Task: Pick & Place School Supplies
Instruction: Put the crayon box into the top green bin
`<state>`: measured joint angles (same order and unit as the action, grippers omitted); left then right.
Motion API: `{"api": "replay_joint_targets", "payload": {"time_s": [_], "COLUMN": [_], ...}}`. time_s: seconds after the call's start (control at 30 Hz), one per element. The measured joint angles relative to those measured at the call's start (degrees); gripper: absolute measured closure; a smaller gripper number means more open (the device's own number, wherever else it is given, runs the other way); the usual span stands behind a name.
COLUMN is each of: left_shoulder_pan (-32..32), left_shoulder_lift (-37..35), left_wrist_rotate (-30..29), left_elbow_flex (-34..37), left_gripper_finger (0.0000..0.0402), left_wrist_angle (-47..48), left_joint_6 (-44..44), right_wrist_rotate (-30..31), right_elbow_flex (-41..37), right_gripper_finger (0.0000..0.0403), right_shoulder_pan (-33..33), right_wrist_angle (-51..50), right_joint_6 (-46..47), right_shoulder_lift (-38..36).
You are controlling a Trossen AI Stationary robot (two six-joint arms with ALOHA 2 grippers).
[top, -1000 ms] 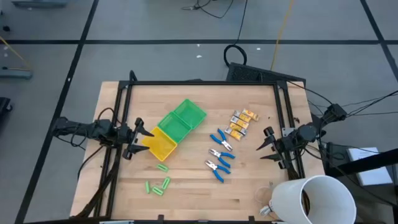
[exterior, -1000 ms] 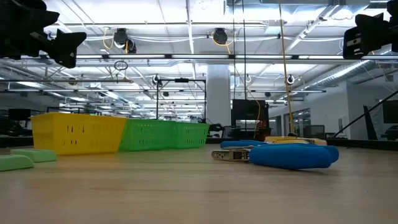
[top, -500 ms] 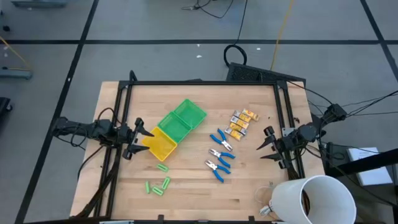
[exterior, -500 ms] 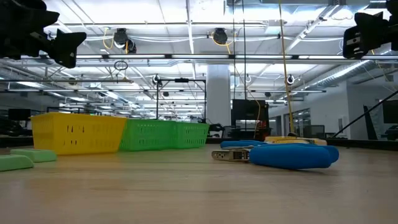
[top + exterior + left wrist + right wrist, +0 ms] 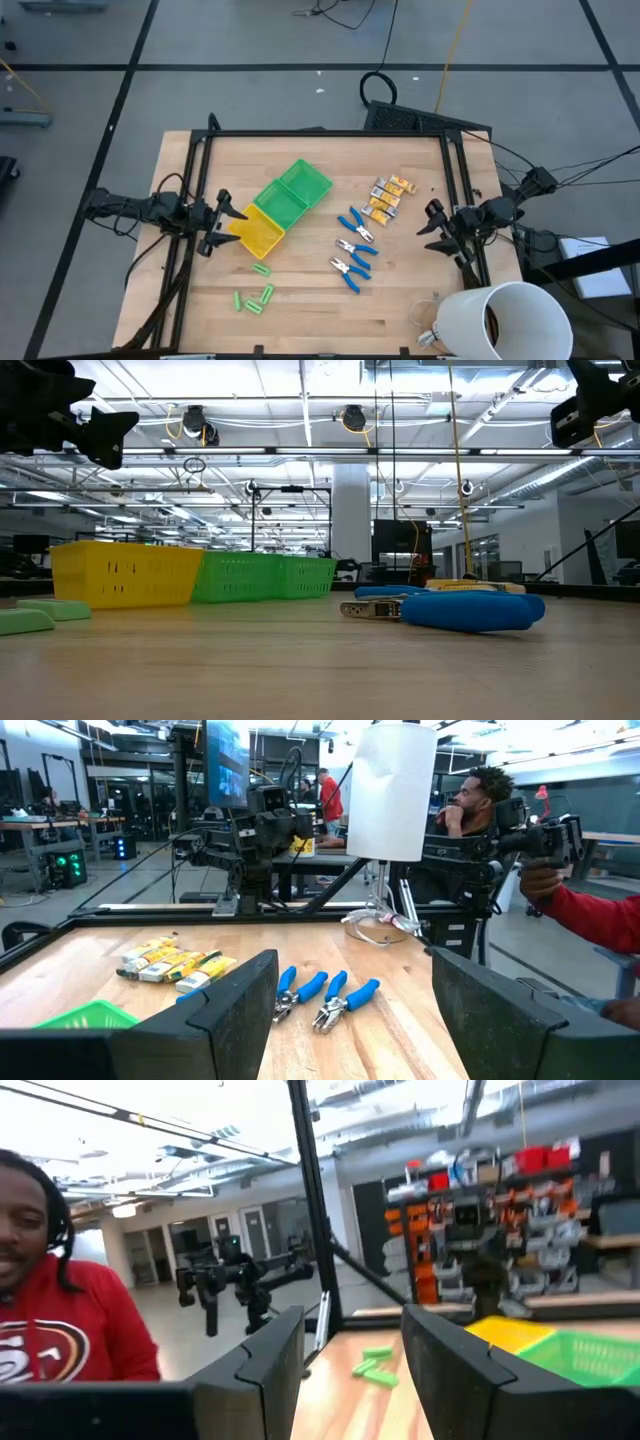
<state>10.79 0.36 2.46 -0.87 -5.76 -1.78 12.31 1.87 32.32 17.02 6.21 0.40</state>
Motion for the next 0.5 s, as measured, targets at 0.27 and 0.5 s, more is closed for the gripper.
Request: {"api": "replay_joint_targets", "payload": {"time_s": [0.27, 0.5], "left_shoulder_pan": [0.02, 0.02], "left_shoulder_lift": [0.0, 0.0], "left_wrist_rotate": [0.0, 0.0], "left_elbow_flex": [0.0, 0.0], "left_gripper_finger": [0.0133, 0.0133], "left_wrist_angle": [-0.02, -0.02], "left_joint_6": [0.0, 0.0], "right_wrist_rotate": [14.51, 53.86], "right_elbow_flex": [0.0, 0.56], "right_gripper_finger": [0.0243, 0.0243], "right_shoulder_pan": [-0.01, -2.11], "right_wrist_angle": [0.1, -0.12], "right_joint_6": [-4.36, -11.44], "right_shoulder_lift": [0.38, 4.28]}}
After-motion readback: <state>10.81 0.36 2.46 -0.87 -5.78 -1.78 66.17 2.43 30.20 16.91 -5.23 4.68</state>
